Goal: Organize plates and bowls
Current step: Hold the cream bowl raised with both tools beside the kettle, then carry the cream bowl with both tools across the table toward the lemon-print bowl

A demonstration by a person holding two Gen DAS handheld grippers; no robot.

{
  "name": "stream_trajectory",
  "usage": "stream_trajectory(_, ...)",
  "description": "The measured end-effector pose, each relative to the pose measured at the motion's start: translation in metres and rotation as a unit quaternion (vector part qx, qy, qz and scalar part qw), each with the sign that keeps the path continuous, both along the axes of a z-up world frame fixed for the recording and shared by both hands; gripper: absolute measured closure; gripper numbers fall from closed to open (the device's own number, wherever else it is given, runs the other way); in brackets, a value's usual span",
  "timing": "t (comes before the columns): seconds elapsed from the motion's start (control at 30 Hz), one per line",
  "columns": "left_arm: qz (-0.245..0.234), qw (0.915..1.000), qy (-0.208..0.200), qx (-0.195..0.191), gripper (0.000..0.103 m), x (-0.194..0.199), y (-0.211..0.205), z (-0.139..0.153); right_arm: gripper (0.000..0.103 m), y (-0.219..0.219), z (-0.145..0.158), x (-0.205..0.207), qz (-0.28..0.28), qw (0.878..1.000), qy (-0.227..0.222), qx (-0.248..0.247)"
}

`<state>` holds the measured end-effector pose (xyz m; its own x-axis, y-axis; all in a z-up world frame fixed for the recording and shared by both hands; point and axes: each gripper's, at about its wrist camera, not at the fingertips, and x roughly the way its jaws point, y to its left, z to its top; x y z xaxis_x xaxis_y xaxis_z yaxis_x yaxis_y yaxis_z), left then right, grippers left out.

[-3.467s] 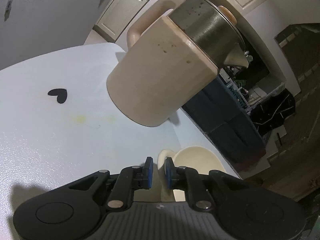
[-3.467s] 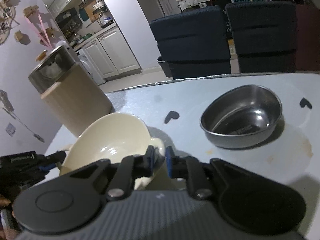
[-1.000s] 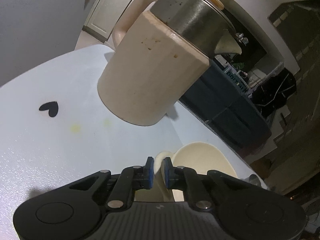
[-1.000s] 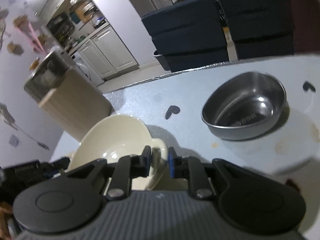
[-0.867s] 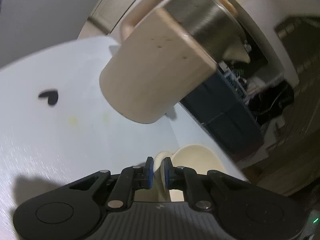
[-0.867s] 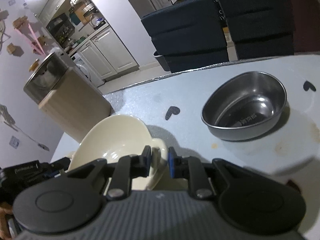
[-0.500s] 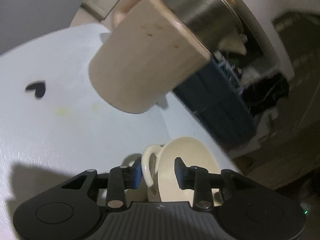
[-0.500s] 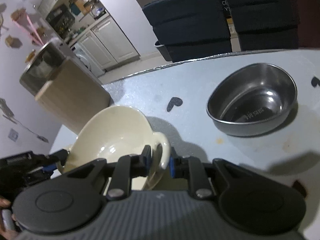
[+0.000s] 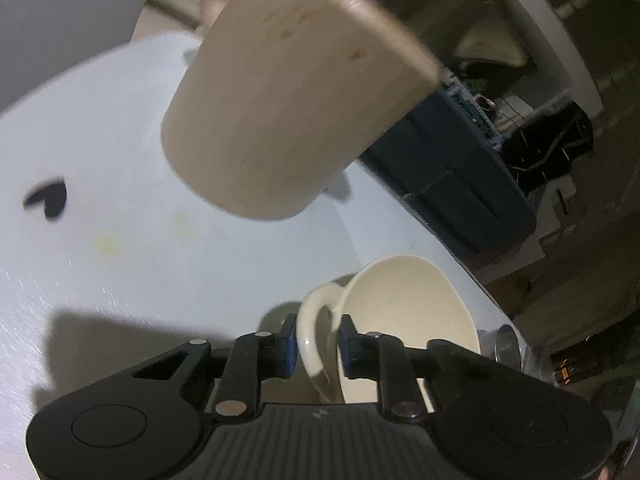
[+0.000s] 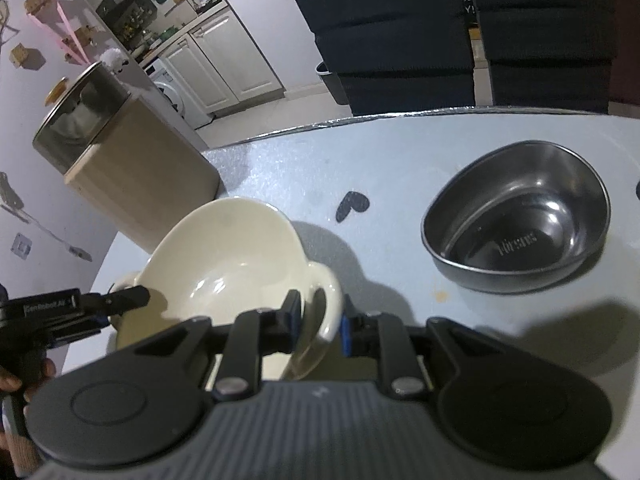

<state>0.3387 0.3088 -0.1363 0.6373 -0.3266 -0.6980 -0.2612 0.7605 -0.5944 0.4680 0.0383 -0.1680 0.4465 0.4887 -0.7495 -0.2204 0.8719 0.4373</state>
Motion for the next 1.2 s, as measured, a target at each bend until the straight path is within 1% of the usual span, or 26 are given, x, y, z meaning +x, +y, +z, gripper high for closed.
stream_trajectory(0.03, 0.003, 1.0, -0.002, -0.004, 0.078, 0.001, -0.001, -0.002, 0.08, 0.0, -0.001, -0.001, 0.001, 1.0, -0.001, 0.002)
stream_trajectory(0.1, -0.005, 0.9998, -0.013, 0.012, 0.083, 0.001, -0.005, 0.001, 0.08, -0.001, -0.003, -0.002, 0.003, 1.0, -0.006, 0.005)
stream_trajectory(0.13, -0.011, 0.9994, -0.018, 0.029, 0.083, 0.001, -0.009, 0.004, 0.08, -0.001, -0.003, -0.003, 0.003, 1.0, -0.007, 0.007)
stream_trajectory(0.2, -0.014, 0.9983, -0.028, 0.048, 0.083, -0.001, -0.013, 0.006, 0.08, -0.003, -0.004, -0.003, 0.002, 1.0, -0.008, 0.012)
stream_trajectory(0.27, -0.019, 0.9973, -0.037, 0.061, 0.083, -0.004, -0.015, 0.007, 0.08, -0.004, -0.005, -0.003, -0.001, 1.0, -0.015, 0.011)
stream_trajectory(0.33, -0.02, 0.9965, -0.042, 0.069, 0.084, -0.007, -0.016, 0.008, 0.08, -0.001, -0.004, -0.006, 0.001, 0.999, -0.032, -0.001)
stream_trajectory(0.4, -0.027, 0.9945, -0.049, 0.089, 0.084, -0.009, -0.02, 0.013, 0.08, 0.001, -0.004, -0.01, 0.008, 0.999, -0.047, -0.009)
stream_trajectory(0.47, -0.028, 0.9929, -0.056, 0.101, 0.084, -0.011, -0.024, 0.018, 0.08, 0.0, -0.003, -0.013, 0.01, 0.999, -0.05, -0.007)
stream_trajectory(0.63, -0.021, 0.9922, -0.069, 0.102, 0.084, -0.016, -0.026, 0.027, 0.079, -0.001, -0.001, -0.016, 0.006, 0.998, -0.055, -0.002)
stream_trajectory(0.9, -0.018, 0.9915, -0.083, 0.099, 0.084, -0.028, -0.036, 0.048, 0.079, -0.008, 0.018, -0.027, -0.003, 0.997, -0.073, 0.001)
stream_trajectory(1.0, -0.019, 0.9925, -0.081, 0.09, 0.084, -0.033, -0.045, 0.058, 0.079, -0.014, 0.027, -0.036, -0.009, 0.997, -0.075, 0.002)
stream_trajectory(1.2, -0.041, 0.9918, -0.081, 0.09, 0.085, -0.049, -0.075, 0.084, 0.079, -0.035, 0.048, -0.061, -0.024, 0.997, -0.078, -0.004)
